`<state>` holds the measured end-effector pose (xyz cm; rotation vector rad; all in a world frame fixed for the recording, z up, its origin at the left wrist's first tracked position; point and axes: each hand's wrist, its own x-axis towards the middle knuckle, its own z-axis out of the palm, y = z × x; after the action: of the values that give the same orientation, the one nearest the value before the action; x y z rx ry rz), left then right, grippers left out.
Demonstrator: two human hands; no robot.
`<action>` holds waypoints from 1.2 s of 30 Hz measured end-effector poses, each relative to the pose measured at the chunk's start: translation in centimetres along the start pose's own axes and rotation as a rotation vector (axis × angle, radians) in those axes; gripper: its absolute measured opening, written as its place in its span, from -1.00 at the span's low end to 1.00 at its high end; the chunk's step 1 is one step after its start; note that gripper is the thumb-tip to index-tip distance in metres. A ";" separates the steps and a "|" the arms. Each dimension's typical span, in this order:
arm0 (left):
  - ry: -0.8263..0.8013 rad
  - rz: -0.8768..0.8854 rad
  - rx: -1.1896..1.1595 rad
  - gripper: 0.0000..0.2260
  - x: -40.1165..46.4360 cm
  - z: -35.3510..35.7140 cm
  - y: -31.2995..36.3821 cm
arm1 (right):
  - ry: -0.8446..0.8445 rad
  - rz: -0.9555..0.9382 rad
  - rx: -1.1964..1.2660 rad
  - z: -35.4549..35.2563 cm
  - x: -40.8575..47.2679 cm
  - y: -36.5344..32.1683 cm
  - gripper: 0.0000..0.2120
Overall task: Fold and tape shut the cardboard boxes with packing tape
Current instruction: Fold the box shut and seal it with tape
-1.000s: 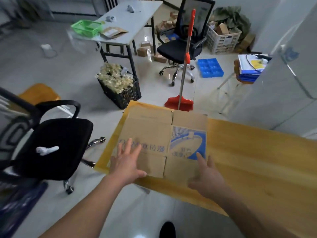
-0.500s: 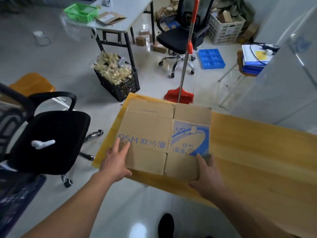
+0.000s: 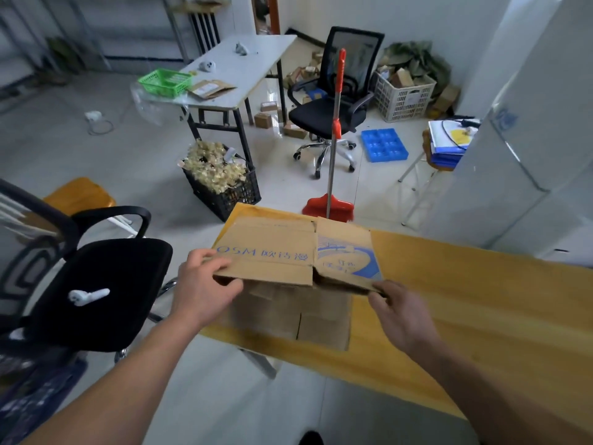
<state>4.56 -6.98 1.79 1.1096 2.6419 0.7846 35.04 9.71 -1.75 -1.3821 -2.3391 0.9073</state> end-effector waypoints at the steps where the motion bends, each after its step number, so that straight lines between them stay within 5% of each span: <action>1: 0.049 -0.006 -0.022 -0.70 0.1 -0.4 1.2 | 0.027 0.007 0.028 -1.2 0.1 -0.5 -0.79; 5: 0.223 0.004 -0.141 -0.85 1.1 -2.8 7.6 | 0.207 0.025 0.110 -7.8 -0.1 -1.9 -0.66; 11: 0.348 0.168 -0.301 -0.73 1.4 -4.2 21.3 | 0.439 -0.019 0.125 -19.9 -1.8 -0.7 -0.51; 20: -0.005 0.139 -0.407 -0.76 -3.1 6.0 33.9 | 0.341 0.232 -0.149 -28.5 -9.2 9.5 -0.63; 25: -0.288 0.247 -0.462 -0.80 -6.7 11.9 35.4 | 0.234 0.380 -0.008 -28.3 -12.5 14.2 -0.72; 29: -0.412 0.410 -0.366 -0.75 -7.5 13.1 35.2 | 0.184 0.397 -0.006 -28.6 -12.3 13.5 -0.78; 33: -0.588 0.492 -0.358 -0.70 -7.4 14.0 33.8 | 0.070 0.393 -0.269 -27.2 -11.1 10.5 -0.85; 36: -0.522 0.511 -0.404 -0.48 -6.7 14.3 32.3 | -0.020 0.341 -0.455 -25.1 -10.1 8.5 -0.84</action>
<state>34.11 12.93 6.51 1.6108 1.7018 0.9017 59.10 13.40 12.74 -2.0009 -2.4681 0.4749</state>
